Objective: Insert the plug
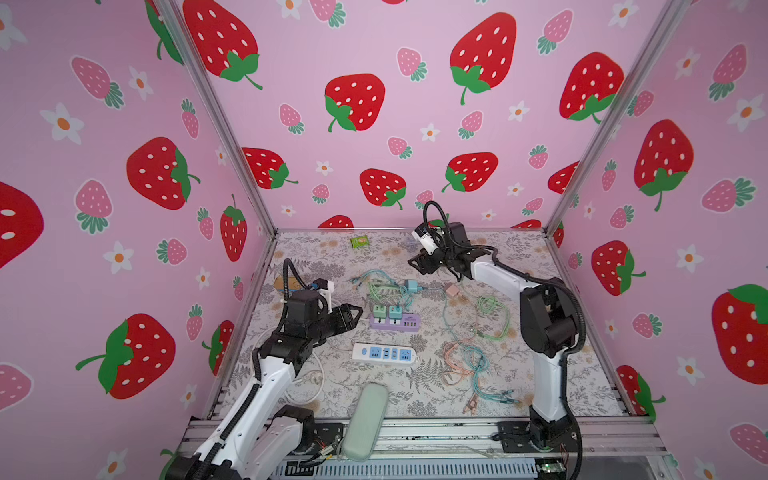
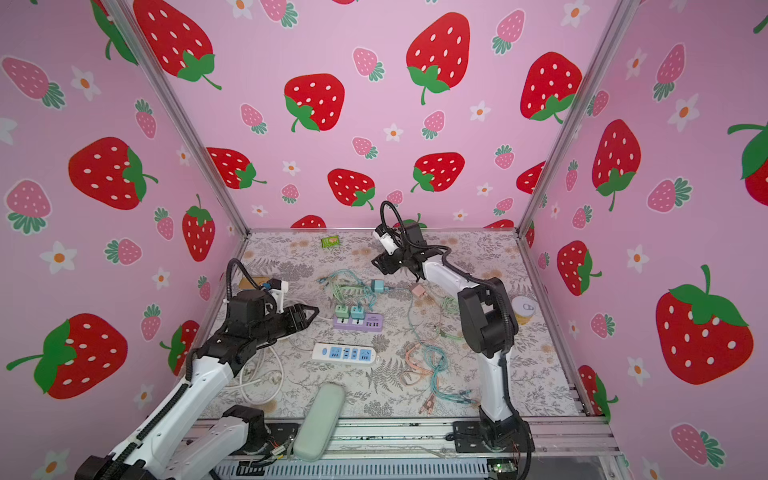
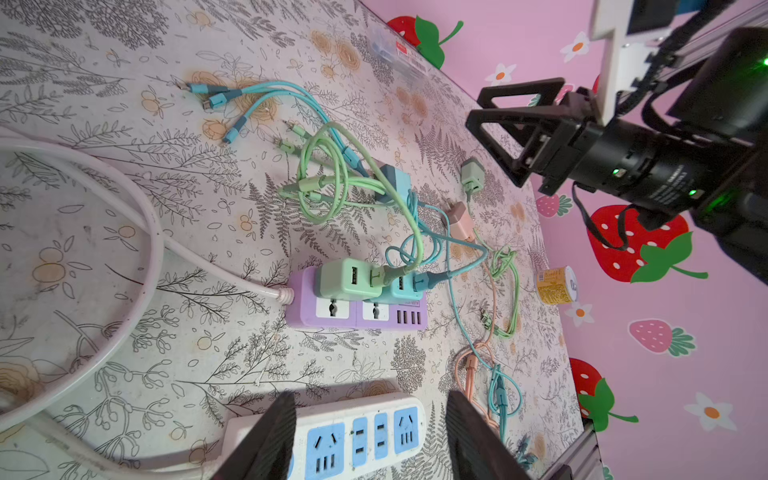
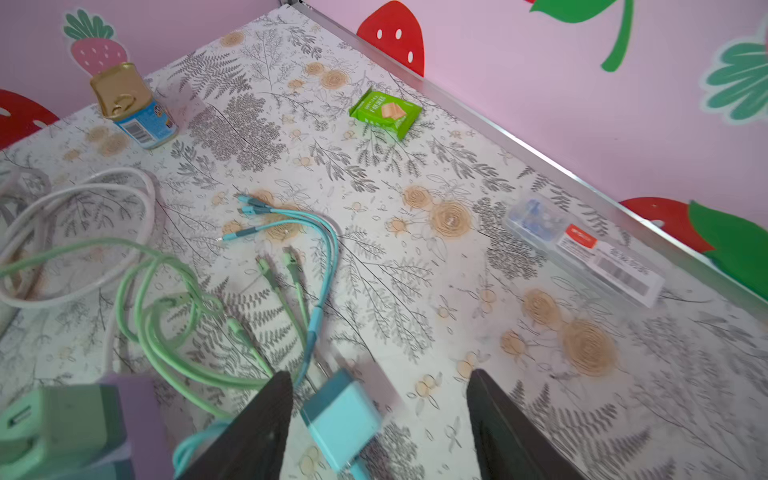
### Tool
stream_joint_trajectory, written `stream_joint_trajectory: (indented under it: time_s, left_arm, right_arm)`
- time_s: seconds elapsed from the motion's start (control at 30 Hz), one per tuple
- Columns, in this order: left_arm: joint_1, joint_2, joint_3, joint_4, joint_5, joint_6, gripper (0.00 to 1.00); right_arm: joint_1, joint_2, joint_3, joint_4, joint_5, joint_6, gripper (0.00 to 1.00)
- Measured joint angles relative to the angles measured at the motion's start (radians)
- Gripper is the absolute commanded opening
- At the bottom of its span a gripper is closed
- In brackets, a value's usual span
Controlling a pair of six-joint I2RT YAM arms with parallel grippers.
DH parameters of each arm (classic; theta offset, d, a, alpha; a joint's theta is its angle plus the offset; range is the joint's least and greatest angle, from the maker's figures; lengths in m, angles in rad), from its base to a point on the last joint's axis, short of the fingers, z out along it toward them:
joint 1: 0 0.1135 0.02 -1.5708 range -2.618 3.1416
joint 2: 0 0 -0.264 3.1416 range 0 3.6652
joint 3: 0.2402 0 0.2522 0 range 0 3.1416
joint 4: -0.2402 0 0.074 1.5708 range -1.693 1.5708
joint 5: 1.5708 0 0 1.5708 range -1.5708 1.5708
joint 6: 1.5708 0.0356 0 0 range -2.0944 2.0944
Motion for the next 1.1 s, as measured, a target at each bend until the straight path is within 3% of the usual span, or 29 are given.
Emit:
stream_joint_trajectory:
  time_s: [0.17, 0.37, 1.1]
  left_arm:
    - [0.000, 0.020, 0.000, 0.005, 0.001, 0.000, 0.63]
    - [0.000, 0.019, 0.000, 0.015, 0.000, 0.000, 0.68]
    - [0.001, -0.019, -0.002, 0.014, 0.004, 0.001, 0.68]
  right_arm:
    - [-0.006, -0.007, -0.080, -0.063, -0.011, -0.140, 0.75]
    - [0.006, -0.007, -0.112, -0.133, -0.006, -0.225, 0.75]
    - [0.006, 0.131, -0.021, -0.167, -0.006, -0.250, 0.75]
